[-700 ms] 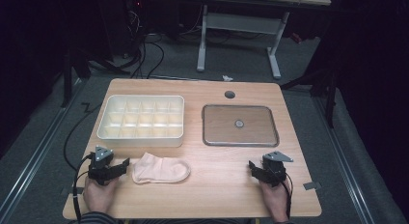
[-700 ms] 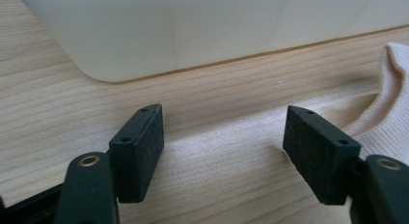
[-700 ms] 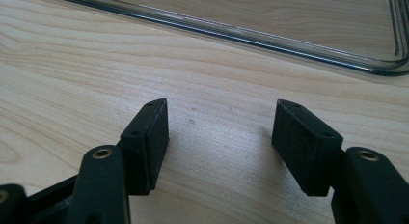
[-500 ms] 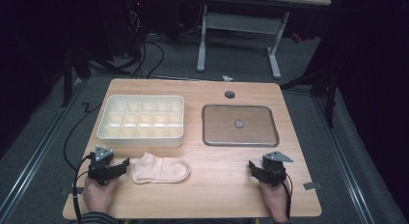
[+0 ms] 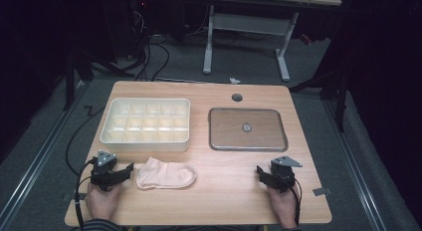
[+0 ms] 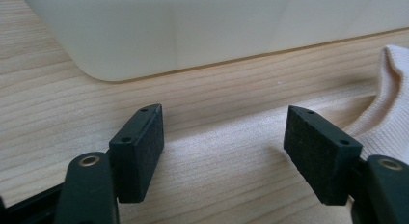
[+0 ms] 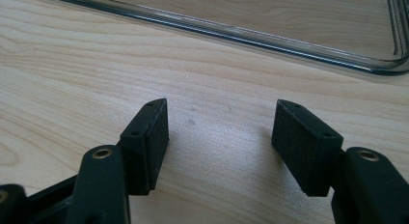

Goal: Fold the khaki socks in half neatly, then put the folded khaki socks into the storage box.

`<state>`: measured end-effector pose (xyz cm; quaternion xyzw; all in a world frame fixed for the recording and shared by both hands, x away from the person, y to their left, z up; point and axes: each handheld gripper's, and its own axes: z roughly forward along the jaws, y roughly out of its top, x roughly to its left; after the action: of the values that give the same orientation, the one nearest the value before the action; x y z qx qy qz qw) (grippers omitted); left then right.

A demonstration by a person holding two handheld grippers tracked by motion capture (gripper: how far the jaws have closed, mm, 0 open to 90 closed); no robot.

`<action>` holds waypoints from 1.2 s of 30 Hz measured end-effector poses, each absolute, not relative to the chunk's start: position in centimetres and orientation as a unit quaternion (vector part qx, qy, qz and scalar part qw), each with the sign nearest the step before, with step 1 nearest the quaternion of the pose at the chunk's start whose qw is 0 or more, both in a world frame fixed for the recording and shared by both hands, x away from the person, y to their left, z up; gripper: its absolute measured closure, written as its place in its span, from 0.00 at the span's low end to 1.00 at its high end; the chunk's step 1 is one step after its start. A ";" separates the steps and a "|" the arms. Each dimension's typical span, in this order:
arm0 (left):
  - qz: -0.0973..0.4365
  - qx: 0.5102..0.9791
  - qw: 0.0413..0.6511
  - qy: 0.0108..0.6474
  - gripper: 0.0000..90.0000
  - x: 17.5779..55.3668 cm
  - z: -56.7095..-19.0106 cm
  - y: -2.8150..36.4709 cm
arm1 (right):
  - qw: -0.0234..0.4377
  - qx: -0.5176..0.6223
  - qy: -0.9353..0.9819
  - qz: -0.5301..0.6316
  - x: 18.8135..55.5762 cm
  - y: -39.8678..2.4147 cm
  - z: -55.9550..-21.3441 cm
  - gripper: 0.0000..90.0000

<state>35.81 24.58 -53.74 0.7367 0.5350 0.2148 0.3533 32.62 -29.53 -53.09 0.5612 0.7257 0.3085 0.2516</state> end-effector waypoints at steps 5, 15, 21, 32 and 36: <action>0.216 0.737 0.353 0.534 0.34 35.8 -53.7 24.5 | 0.252 0.561 0.726 0.308 32.6 -29.5 -53.1 0.42; 0.216 0.736 0.353 0.536 0.34 35.8 -53.7 24.5 | 0.252 0.561 0.726 0.309 32.6 -29.5 -53.1 0.42; 0.211 0.735 0.355 0.537 0.33 35.7 -53.7 24.5 | 0.250 0.561 0.726 0.310 32.7 -29.5 -53.1 0.43; 0.215 0.748 0.346 0.524 0.31 36.0 -53.7 24.3 | 0.249 0.560 0.726 0.311 32.6 -29.4 -53.1 0.45; 0.223 0.751 0.338 0.521 0.30 36.0 -53.8 24.0 | 0.248 0.556 0.729 0.312 32.7 -29.5 -53.1 0.46</action>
<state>36.01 24.01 -53.77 0.7510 0.5213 0.2233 0.3382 32.66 -29.47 -53.07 0.5560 0.7292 0.3123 0.2481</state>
